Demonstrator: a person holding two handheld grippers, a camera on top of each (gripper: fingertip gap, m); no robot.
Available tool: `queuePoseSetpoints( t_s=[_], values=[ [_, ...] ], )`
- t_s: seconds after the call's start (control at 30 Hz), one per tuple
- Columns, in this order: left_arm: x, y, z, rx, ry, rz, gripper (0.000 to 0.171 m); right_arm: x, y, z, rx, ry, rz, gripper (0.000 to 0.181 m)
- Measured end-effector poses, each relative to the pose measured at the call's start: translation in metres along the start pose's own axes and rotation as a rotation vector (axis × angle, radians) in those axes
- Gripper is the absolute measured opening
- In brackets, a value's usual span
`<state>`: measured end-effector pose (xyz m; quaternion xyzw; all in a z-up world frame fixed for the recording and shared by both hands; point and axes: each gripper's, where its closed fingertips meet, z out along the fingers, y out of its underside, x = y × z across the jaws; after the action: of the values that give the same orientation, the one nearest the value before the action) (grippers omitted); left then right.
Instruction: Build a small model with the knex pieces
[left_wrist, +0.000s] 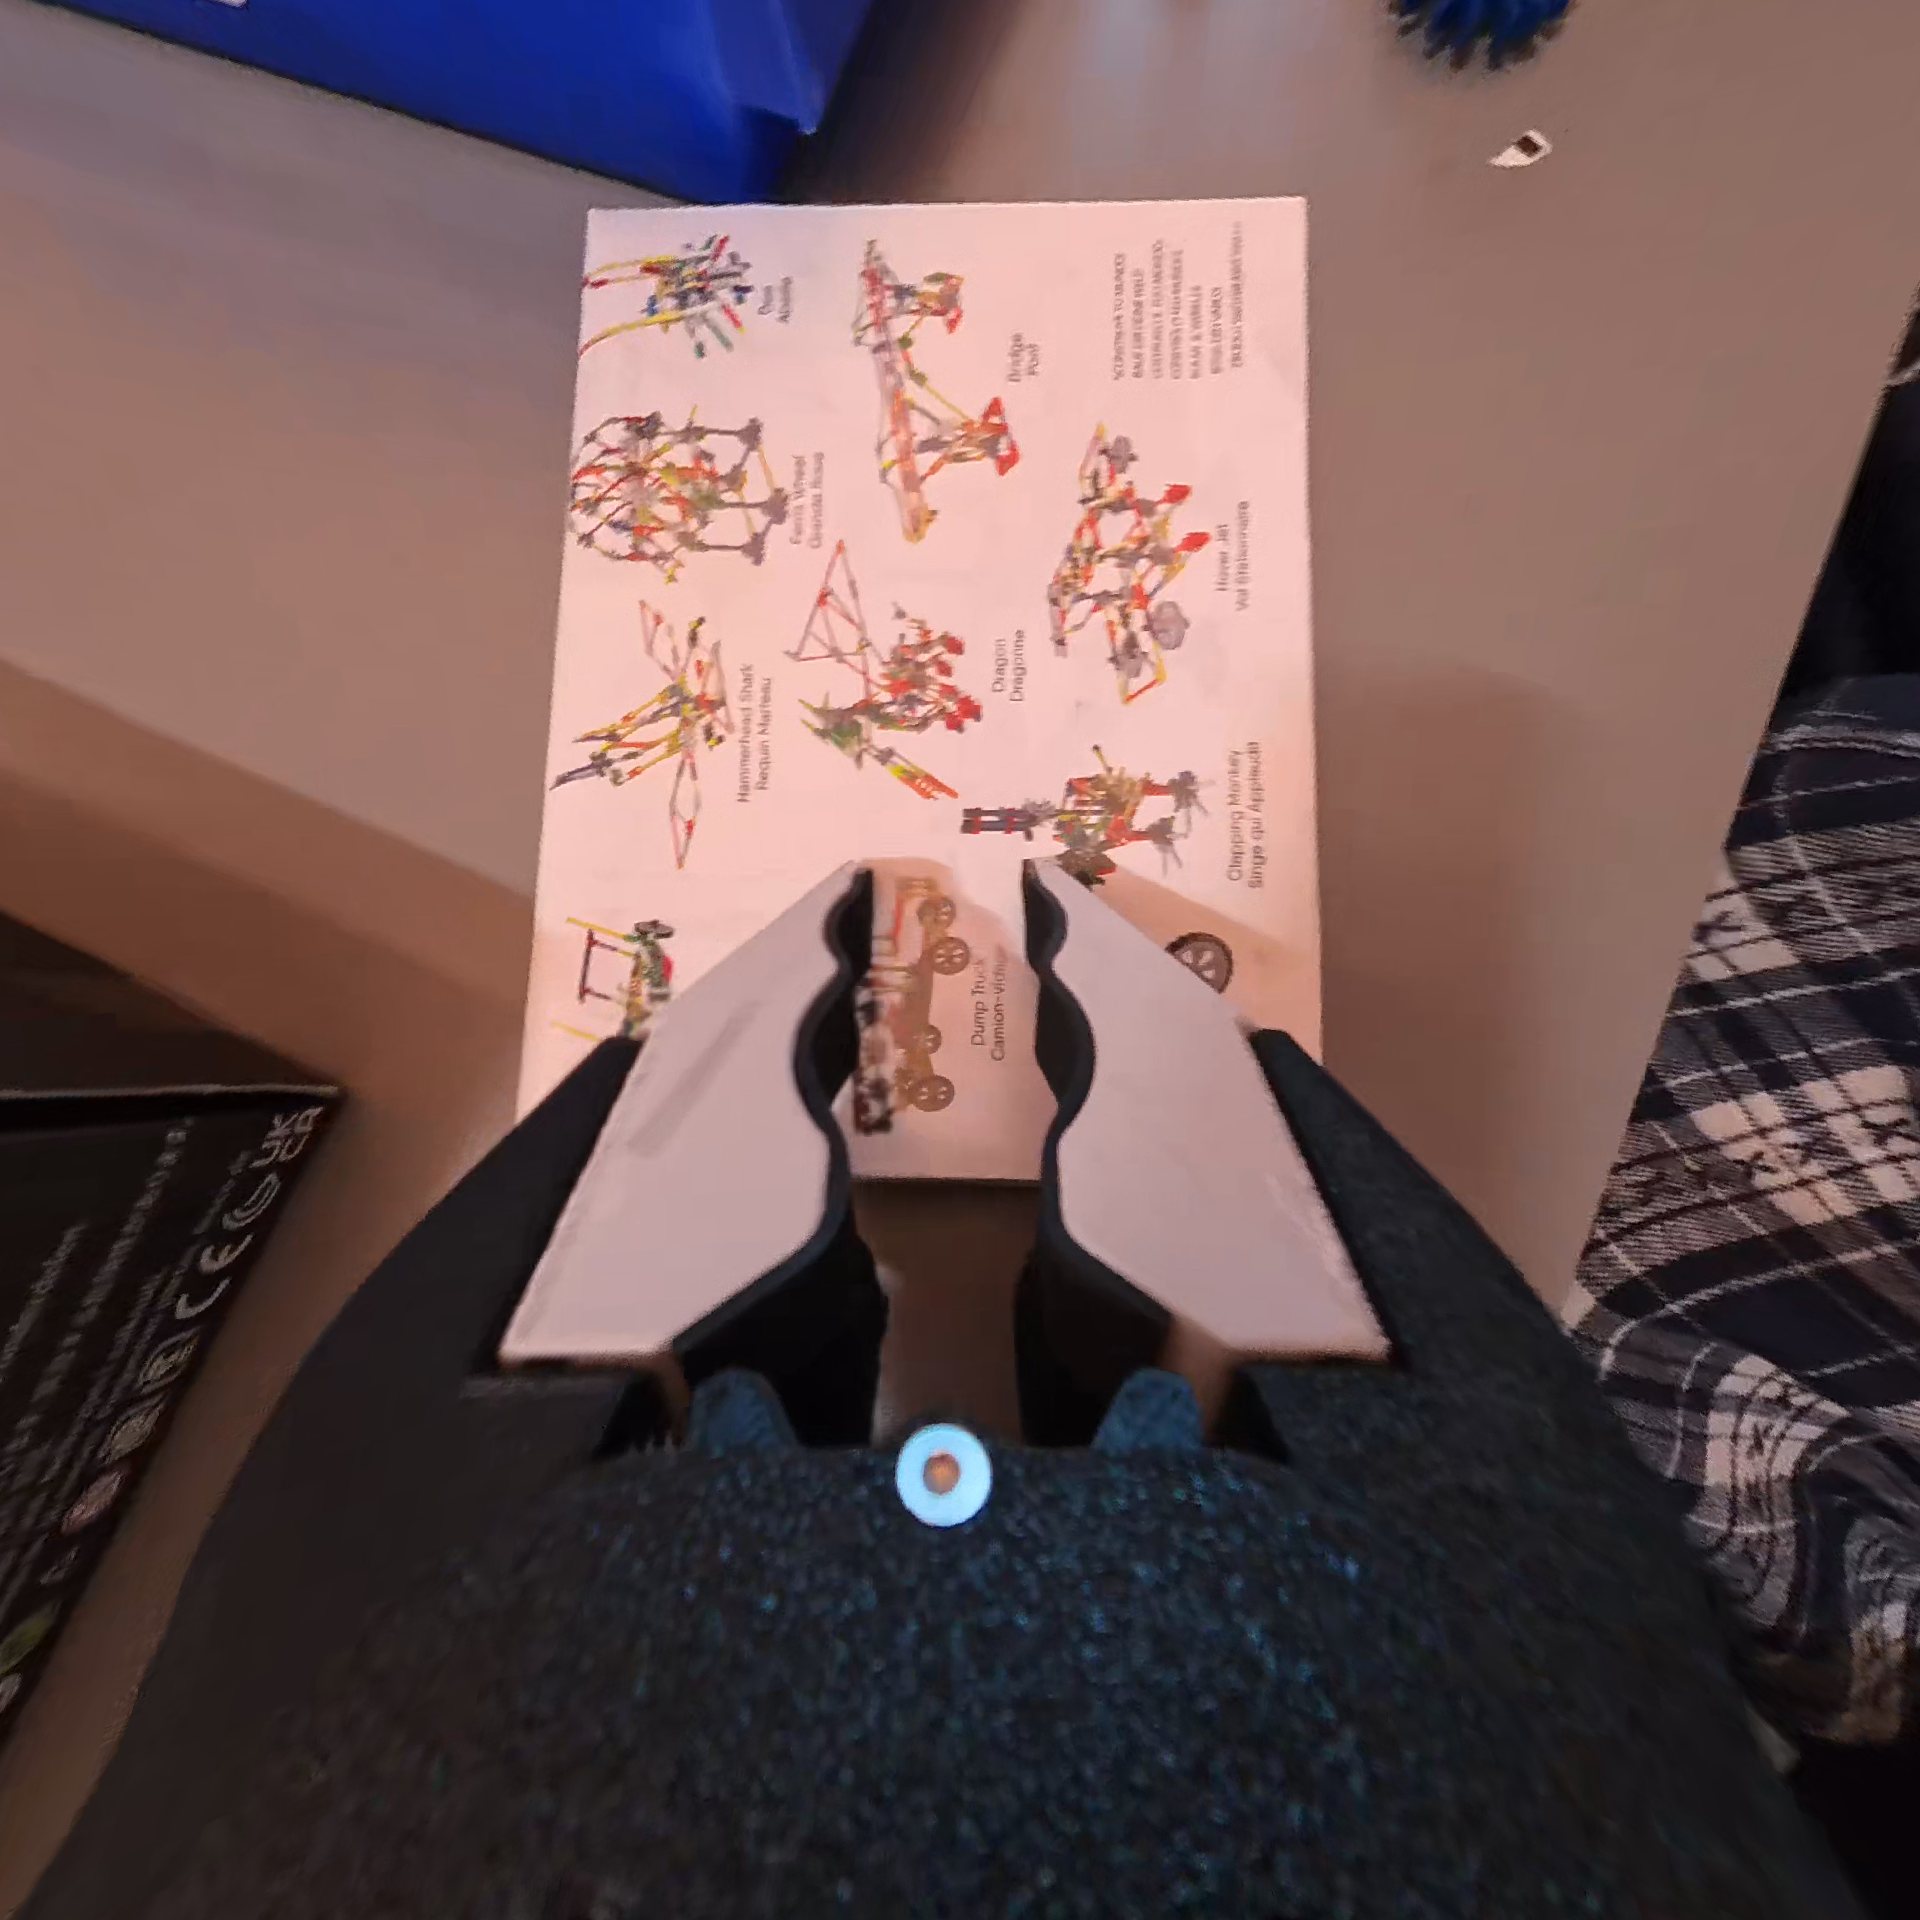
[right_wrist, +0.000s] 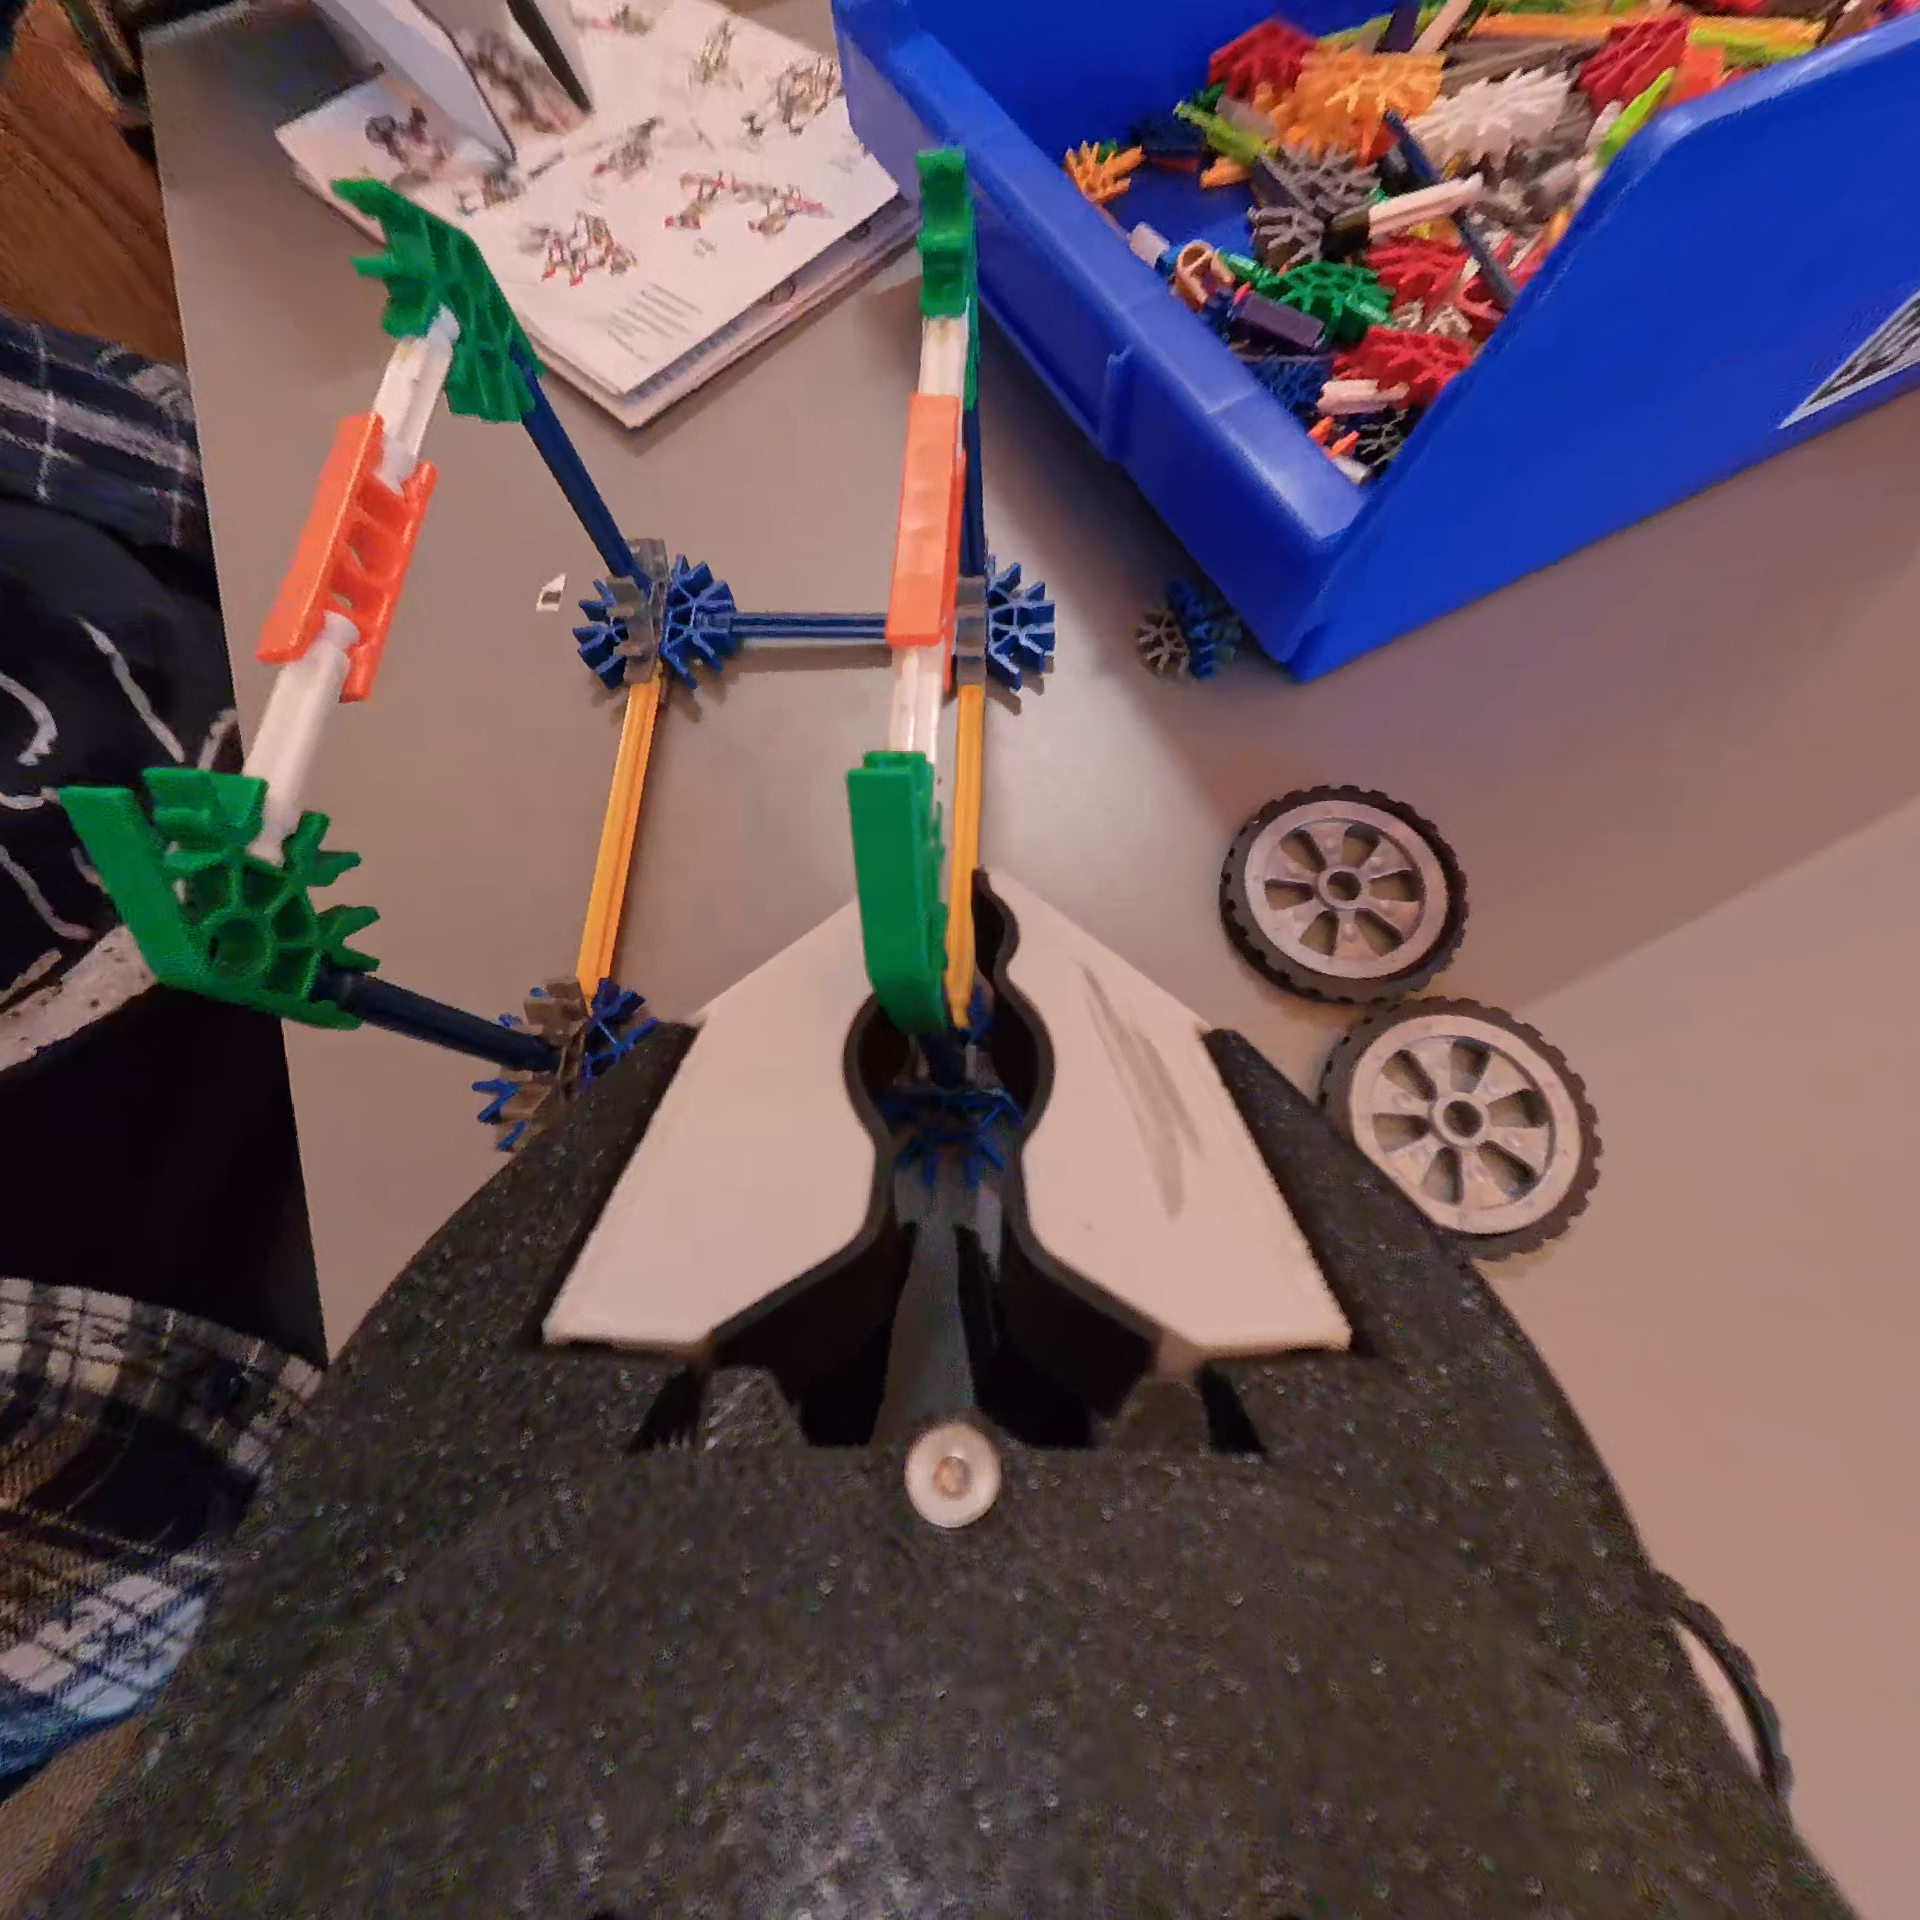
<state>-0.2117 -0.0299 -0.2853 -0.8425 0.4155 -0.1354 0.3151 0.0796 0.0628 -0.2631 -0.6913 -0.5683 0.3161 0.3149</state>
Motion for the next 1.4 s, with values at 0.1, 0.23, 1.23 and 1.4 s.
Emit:
queuePoseSetpoints(
  t_s=[0.1,0.23,1.23,1.4],
  values=[
    [0.006,0.000,0.000,0.013,0.007,0.043,0.015,-0.002,0.007,0.006,-0.060,-0.006,-0.019,0.006],
    [0.013,0.000,0.000,0.029,0.033,0.066,0.013,-0.003,0.007,0.006,-0.061,-0.020,-0.003,0.004],
    [0.013,-0.001,-0.002,0.109,0.125,0.130,0.028,0.001,0.013,0.009,-0.096,-0.016,0.017,0.019],
    [0.016,-0.002,-0.003,0.117,0.157,0.119,0.034,0.001,0.013,0.009,-0.096,-0.019,0.022,0.018]
  ],
)
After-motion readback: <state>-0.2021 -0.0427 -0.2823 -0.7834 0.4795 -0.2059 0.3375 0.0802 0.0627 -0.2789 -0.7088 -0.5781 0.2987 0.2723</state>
